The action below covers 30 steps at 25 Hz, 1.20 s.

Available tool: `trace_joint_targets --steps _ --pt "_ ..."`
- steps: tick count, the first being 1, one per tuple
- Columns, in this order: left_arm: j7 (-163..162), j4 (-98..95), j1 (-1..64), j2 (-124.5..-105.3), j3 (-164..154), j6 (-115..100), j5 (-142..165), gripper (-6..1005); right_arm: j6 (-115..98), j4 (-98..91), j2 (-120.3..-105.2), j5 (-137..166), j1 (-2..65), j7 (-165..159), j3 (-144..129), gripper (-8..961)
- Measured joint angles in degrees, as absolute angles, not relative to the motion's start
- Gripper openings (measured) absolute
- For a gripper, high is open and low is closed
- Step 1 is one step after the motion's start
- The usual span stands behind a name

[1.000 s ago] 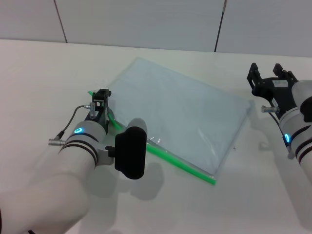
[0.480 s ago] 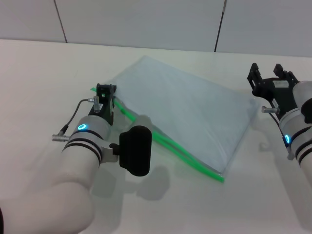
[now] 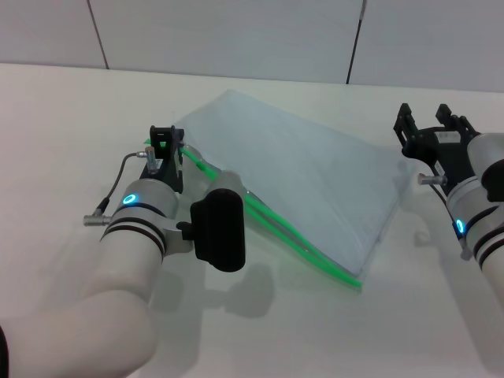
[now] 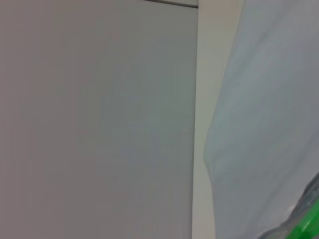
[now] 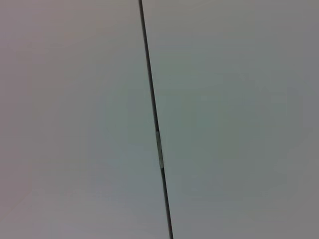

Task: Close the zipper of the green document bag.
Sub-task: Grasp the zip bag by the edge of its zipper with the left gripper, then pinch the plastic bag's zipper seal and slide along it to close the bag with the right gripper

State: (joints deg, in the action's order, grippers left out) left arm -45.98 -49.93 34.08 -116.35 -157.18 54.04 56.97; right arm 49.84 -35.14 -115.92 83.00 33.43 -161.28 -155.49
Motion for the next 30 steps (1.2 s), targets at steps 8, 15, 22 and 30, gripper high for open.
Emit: trace_joint_targets --steps 8,15,22,30 --pt "-49.6 -50.1 34.1 -116.19 -157.4 53.4 58.5 52 49.8 -35.4 -115.82 83.1 33.6 -161.3 -157.3 546" --pt "-55.0 -50.2 33.5 -116.05 -157.7 54.1 62.2 52 49.7 -36.2 -115.75 88.1 33.2 -161.3 -158.4 545" --pt "-61.9 -50.1 32.7 -115.88 -157.6 56.2 66.7 52 49.7 -37.3 -115.57 97.9 31.6 -161.3 -159.1 544" --pt "-66.7 -49.7 31.3 -115.74 -157.5 57.2 71.0 52 49.8 -39.5 -115.27 107.5 30.2 -161.4 -159.2 542"
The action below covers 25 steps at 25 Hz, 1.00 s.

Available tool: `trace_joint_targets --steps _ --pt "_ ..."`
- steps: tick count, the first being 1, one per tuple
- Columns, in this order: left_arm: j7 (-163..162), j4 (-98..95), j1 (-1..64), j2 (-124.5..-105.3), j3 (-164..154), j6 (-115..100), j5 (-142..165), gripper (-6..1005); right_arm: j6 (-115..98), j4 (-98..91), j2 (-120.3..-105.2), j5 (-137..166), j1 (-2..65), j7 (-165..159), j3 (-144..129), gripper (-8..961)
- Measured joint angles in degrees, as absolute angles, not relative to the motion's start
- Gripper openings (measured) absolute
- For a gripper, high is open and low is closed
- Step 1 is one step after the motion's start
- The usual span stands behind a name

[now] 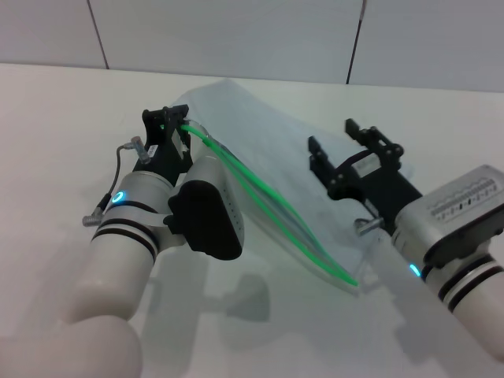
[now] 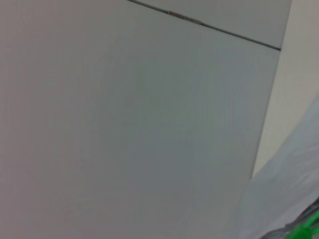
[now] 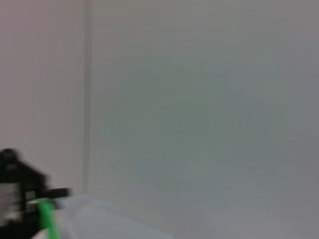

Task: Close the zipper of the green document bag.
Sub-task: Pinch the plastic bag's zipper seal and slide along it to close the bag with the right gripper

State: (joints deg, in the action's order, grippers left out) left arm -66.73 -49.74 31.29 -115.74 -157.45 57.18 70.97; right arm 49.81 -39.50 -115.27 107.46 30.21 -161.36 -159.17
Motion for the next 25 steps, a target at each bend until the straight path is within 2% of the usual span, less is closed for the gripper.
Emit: trace_joint_targets --steps 10,25 --pt "-68.3 -49.7 30.9 -115.78 -157.8 58.4 73.7 52 49.5 -41.1 -115.20 113.5 30.5 -161.4 -160.8 541" --pt "-67.9 -49.7 30.9 -115.95 -158.0 58.3 76.2 51 47.0 -41.7 -115.31 114.2 35.0 -161.3 -164.4 538"
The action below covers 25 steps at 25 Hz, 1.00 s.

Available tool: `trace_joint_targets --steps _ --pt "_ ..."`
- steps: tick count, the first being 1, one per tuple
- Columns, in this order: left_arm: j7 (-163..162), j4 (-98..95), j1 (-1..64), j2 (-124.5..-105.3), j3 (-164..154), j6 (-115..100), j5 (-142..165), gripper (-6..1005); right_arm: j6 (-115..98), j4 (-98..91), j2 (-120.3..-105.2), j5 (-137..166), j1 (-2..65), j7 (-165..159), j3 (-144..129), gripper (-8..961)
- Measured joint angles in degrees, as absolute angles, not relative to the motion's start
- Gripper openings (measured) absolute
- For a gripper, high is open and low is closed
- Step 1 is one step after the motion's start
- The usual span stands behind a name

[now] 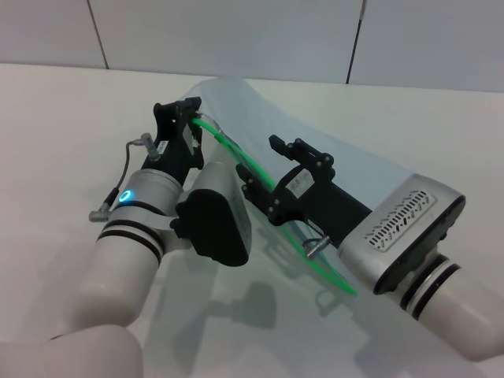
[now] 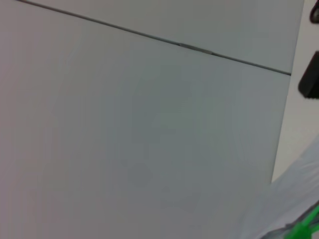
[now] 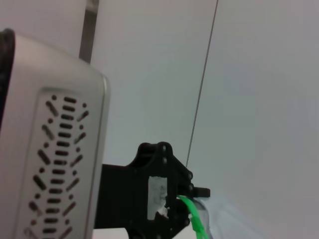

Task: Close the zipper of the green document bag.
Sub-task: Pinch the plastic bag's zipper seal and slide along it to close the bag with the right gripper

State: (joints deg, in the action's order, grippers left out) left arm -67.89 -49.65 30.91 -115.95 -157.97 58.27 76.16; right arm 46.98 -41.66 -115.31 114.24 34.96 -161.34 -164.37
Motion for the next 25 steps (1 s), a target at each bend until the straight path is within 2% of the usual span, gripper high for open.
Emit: trace_joint_targets --steps 25 --pt "-67.7 -50.0 32.0 -116.07 -160.1 58.0 79.0 51 46.2 -41.2 -115.51 114.3 38.6 -161.2 -164.8 533"
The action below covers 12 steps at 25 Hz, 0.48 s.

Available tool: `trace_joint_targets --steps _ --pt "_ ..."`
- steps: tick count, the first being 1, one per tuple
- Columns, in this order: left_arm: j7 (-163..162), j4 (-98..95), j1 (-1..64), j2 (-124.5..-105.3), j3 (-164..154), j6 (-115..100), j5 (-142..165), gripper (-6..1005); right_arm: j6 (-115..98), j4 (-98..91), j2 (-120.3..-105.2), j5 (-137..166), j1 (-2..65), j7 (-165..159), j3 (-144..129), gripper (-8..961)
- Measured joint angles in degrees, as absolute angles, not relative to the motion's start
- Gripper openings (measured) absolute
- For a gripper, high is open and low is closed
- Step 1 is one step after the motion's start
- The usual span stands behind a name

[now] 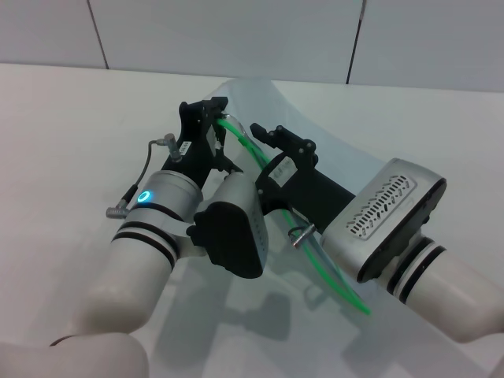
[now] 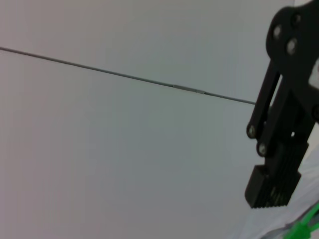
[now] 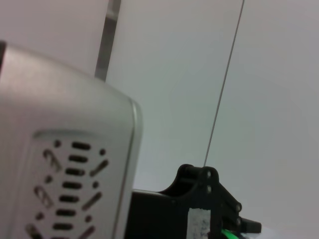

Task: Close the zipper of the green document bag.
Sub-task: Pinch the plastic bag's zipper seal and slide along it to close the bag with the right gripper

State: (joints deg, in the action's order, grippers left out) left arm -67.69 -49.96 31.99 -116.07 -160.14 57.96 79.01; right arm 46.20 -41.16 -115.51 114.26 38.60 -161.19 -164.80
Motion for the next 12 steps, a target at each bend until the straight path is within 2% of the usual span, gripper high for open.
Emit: trace_joint_targets --steps 12 --pt "-67.7 -50.0 32.1 -116.10 -160.4 57.9 79.6 51 46.2 -40.3 -115.68 114.3 38.7 -161.2 -164.4 531"
